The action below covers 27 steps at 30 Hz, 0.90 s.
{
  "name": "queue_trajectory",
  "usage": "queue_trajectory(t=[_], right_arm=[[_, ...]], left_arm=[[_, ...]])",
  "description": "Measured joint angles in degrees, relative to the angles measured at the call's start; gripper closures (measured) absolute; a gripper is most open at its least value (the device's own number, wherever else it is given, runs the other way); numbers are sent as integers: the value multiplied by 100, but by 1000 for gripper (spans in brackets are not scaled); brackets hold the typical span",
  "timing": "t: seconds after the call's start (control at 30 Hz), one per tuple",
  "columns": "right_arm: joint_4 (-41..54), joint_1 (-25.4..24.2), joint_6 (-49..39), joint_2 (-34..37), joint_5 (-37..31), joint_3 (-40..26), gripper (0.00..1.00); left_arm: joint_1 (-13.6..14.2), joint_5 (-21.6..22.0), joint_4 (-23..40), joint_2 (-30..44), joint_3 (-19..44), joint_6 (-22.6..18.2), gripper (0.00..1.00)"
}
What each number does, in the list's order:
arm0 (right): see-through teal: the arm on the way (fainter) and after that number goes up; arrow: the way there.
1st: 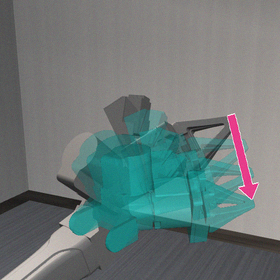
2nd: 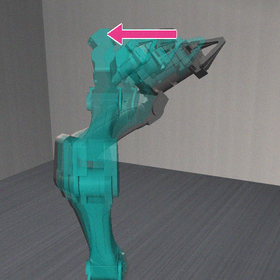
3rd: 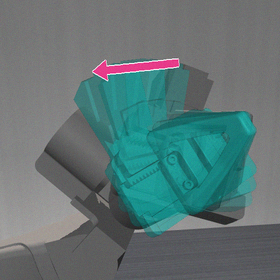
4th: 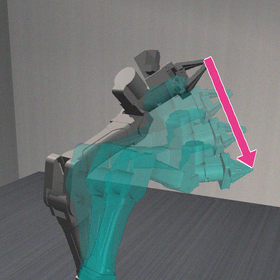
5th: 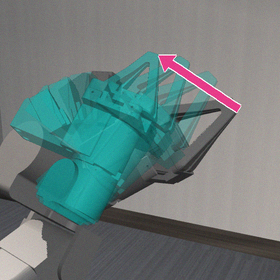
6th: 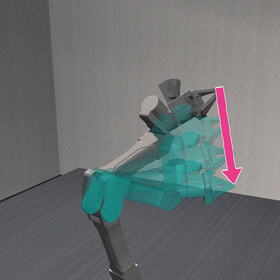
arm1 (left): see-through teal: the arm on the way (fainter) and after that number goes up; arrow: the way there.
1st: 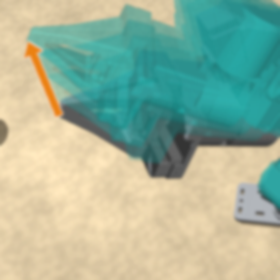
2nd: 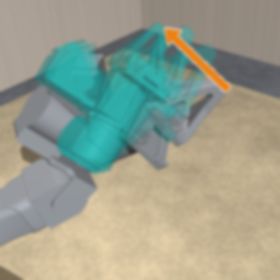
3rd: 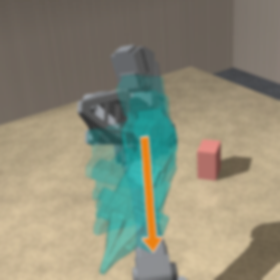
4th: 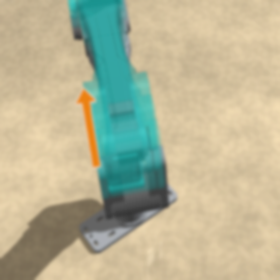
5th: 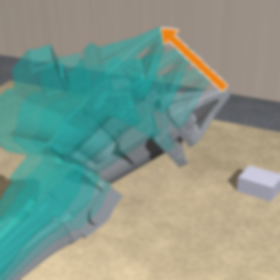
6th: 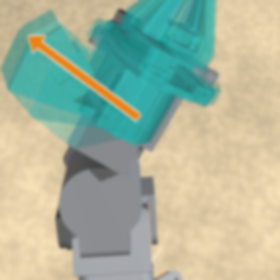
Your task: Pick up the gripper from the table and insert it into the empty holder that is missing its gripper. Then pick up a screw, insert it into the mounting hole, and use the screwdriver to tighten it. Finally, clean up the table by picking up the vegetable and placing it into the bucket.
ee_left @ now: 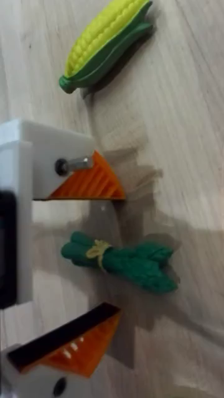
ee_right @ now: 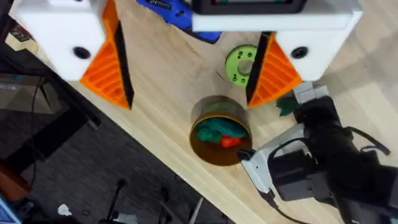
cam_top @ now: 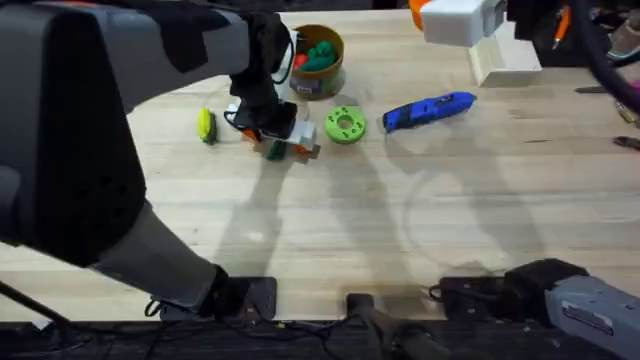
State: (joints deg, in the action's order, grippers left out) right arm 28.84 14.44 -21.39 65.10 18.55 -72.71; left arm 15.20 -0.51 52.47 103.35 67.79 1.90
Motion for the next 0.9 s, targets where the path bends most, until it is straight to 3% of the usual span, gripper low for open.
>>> queue_trajectory(t=[0.1,0.17,0.27,0.37,0.43,0.7,0.9], right_arm=[[0,2,0,0,0,0,10],[0,1,0,0,0,0,10],[0,0,-1,0,0,0,11],[0,0,0,0,0,0,10],[0,2,0,0,0,0,10],[0,2,0,0,0,0,10],[0,0,0,0,0,0,10]], left_arm=[[4,4,2,8,13,17,34],[4,-8,2,8,13,23,155],[19,-12,2,8,13,50,513],[36,-30,-19,8,33,42,937],[42,-31,-42,11,35,43,979],[39,23,116,-59,102,50,979],[42,88,530,-901,686,50,980]])
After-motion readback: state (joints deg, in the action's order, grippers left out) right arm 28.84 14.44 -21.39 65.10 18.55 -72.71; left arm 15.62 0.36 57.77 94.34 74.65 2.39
